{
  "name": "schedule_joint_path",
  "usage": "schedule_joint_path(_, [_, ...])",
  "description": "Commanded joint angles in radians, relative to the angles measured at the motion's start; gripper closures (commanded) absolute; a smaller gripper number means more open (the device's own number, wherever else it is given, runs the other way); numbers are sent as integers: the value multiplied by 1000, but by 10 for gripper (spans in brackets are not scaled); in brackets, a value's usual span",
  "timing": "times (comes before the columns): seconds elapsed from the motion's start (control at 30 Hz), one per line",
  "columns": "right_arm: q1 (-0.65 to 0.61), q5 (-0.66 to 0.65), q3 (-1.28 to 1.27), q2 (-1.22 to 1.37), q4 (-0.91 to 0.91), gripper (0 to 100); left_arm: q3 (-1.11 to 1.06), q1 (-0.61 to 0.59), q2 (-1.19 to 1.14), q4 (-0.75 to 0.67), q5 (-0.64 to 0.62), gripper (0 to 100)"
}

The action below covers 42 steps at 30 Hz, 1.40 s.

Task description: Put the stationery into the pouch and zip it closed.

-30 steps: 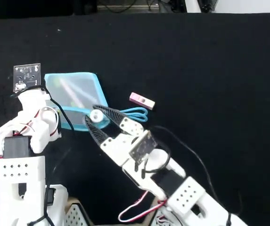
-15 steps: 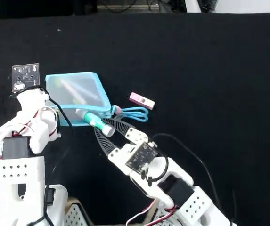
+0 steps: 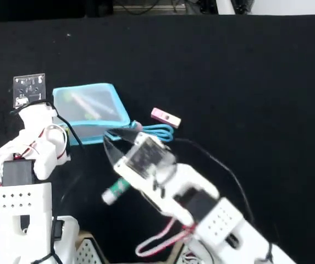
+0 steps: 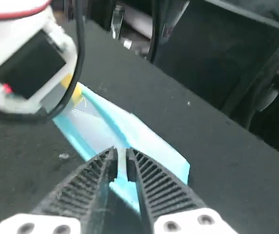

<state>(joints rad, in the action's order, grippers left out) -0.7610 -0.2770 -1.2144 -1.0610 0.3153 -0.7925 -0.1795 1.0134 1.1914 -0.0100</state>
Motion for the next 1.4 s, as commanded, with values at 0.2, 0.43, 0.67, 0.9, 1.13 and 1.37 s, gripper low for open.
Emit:
schedule_joint_path(0.2, [17, -9, 360, -18, 779, 972, 21, -18, 12, -2, -8, 970])
schedule_joint_path(0.43, [44, -393, 323, 4, 1138, 791, 21, -27, 12, -2, -9, 970])
schedule_joint_path(0.67, [49, -760, 277, 130, 1232, 788, 21, -31, 12, -3, -11, 970])
schedule_joint_path(0.9, [48, -781, 186, 412, 985, 787, 44, -71, 6, 5, -11, 970])
schedule_joint_path(1.13, [28, -770, 266, 656, 977, 787, 41, -67, 5, 3, -11, 970])
schedule_joint_path(1.37, [-138, -736, 166, 585, 907, 790, 41, -68, 9, 3, -11, 970])
